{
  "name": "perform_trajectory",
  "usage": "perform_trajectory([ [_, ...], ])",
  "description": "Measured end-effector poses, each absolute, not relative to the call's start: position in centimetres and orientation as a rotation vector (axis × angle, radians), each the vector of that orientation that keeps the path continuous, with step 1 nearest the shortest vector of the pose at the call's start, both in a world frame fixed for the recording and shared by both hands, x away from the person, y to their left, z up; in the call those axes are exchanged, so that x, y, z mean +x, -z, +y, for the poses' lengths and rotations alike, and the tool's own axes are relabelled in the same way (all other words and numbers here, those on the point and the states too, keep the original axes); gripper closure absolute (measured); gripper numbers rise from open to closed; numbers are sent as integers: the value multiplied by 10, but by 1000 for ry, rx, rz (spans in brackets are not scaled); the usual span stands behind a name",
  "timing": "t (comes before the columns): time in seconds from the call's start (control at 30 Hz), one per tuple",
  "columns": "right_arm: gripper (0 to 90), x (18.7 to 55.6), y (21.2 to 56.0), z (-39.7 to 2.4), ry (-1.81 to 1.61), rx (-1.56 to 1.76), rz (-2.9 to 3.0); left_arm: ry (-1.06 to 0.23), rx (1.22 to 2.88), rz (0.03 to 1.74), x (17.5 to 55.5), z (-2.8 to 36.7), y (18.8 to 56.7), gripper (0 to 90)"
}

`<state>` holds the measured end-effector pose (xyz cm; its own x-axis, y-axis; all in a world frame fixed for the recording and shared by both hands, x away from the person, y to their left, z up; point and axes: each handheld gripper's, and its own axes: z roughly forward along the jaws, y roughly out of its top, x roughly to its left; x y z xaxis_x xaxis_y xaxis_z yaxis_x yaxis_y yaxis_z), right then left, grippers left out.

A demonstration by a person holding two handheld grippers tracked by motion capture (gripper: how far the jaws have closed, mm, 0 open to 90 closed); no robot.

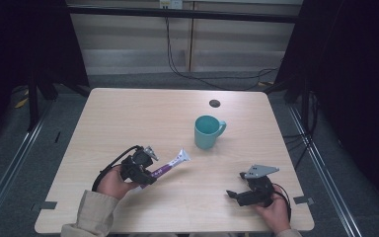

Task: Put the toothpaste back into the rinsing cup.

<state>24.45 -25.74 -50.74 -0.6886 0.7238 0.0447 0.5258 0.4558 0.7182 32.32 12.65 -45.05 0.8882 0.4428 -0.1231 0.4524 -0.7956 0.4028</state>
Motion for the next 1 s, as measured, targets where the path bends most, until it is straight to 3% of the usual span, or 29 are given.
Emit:
perform_trajectory([
  [1.0,228,283,456,-215,-1449,1081,2428,114,2340,626,323,108,446,751],
])
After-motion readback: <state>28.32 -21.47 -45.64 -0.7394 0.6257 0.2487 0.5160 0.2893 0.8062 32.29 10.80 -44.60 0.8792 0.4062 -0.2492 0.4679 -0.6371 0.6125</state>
